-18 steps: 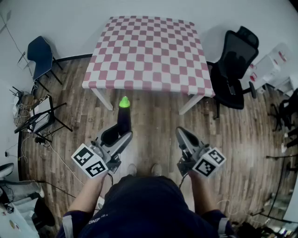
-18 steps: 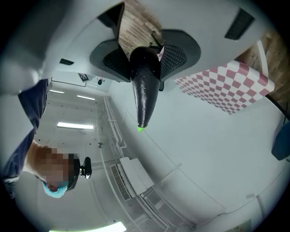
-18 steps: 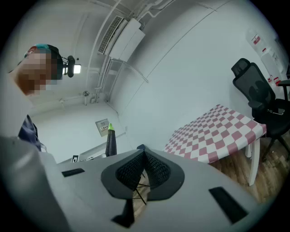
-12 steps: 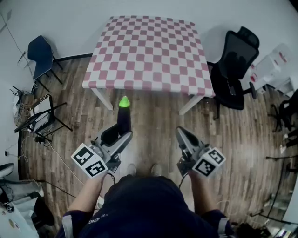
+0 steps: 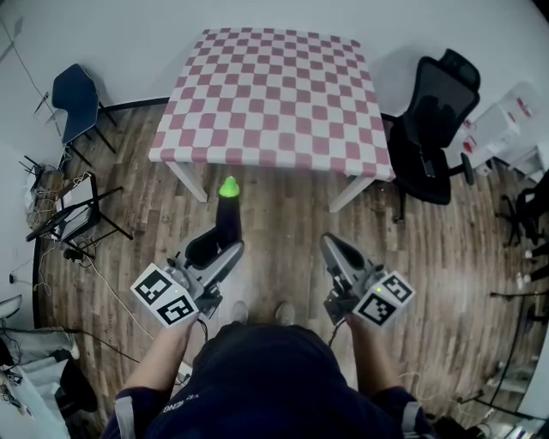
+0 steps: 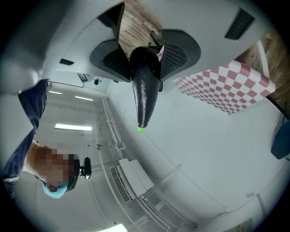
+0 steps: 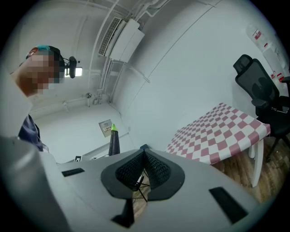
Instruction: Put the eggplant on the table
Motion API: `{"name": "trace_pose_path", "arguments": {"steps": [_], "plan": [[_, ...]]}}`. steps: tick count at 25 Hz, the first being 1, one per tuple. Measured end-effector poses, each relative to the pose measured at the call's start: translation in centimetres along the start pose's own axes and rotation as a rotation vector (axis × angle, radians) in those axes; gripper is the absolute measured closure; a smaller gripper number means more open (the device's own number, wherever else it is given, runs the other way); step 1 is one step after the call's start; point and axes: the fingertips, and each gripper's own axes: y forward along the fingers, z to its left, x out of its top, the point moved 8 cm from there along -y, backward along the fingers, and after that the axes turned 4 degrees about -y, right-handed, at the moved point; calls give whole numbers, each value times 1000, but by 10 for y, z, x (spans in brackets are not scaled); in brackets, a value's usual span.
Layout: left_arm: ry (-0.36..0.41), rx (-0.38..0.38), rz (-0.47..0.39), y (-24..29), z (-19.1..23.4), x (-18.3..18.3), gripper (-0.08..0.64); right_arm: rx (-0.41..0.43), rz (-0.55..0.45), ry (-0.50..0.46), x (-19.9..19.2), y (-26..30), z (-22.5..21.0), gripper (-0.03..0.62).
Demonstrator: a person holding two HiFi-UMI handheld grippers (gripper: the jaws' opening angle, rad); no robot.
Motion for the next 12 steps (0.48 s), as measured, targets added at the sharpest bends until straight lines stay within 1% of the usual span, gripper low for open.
{"name": "trace_pose_path", "arguments": {"steps": [5,12], "plan": [[7,30,-9,18,-12,-7,334,28,18,-5,7,-13,-20,575],[12,92,-40,40,-28,-23,334,65,47,-14,13,-37,-57,575]]}}
